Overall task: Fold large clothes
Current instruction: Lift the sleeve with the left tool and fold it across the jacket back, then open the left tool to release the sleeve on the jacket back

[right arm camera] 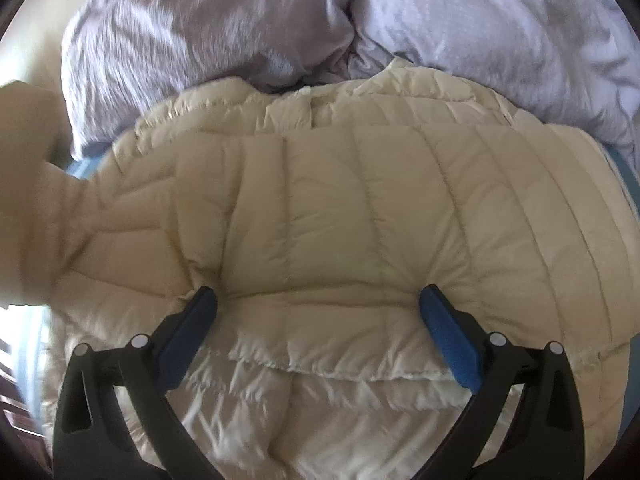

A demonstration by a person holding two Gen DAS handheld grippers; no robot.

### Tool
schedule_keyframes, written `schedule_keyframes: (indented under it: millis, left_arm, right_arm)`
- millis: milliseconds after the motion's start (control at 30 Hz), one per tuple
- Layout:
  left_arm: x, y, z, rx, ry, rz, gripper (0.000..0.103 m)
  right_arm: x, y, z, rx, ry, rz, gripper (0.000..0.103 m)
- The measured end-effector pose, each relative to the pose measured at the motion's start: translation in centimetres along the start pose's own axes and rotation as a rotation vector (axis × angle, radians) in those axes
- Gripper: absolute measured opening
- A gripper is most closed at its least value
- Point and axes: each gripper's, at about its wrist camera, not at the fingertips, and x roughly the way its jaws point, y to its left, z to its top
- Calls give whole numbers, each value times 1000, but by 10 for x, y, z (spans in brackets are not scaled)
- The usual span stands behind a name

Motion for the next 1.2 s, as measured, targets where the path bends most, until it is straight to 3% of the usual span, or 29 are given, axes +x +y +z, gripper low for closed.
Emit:
schedule_keyframes:
  millis: [167,533,800,967,1067,1200]
  left_arm:
    - [19,-40,-5,47,38,-71,7]
    - [69,-100,-21,125,129,-120,7]
    - [81,-122,-28,160,168,-162,7]
    - [67,-119,-22,171,130,-144,11]
    - [66,-105,-19,160,116,-94,19]
    - [75,-89,-20,164,112,-11,22]
  right_arm:
    - [-29,-21,-8,14,-48,-27,101]
    - [-48,-69,-29,-19,-185,-242,101]
    - [-48,-82,-37,13,-196,-211,101]
    - [-53,-83,-41,23,-208,-200,101]
    - [-54,-84,-43,25,-209,-189,101]
    - [-53,-84,-45,20,-208,-184,101]
